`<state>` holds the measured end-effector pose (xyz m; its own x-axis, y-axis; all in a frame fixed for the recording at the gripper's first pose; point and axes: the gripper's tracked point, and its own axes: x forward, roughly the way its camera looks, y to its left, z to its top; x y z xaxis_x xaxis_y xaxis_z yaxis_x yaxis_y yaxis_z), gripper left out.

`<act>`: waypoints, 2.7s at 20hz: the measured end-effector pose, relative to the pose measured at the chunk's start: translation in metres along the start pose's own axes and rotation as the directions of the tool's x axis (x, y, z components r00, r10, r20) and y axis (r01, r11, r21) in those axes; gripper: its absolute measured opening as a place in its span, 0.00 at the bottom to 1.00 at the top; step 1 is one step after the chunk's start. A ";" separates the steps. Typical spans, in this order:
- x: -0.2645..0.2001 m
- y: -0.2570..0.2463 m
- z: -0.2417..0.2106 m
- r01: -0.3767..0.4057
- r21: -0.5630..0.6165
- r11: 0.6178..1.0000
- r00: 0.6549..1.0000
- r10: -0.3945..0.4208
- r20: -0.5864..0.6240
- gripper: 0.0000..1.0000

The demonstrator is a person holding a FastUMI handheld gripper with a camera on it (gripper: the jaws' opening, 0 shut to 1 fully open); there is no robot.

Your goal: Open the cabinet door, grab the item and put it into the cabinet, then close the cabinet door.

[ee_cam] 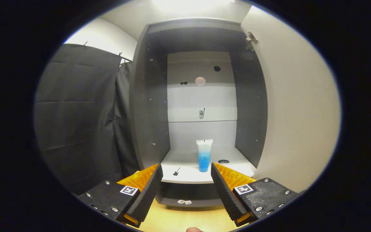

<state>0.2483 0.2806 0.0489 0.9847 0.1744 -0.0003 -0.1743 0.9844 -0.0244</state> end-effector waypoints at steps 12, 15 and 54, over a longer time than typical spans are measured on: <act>-0.171 0.012 0.001 0.032 0.128 0.991 0.999 -0.032 -0.004 0.93; -0.205 0.002 0.000 0.036 0.119 0.992 0.999 -0.035 -0.010 0.93; -0.219 -0.310 -0.001 0.137 0.043 0.990 0.990 -0.136 -0.038 0.92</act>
<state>0.0863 -0.0631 0.0554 0.9987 0.0381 -0.0352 -0.0375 0.9991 0.0185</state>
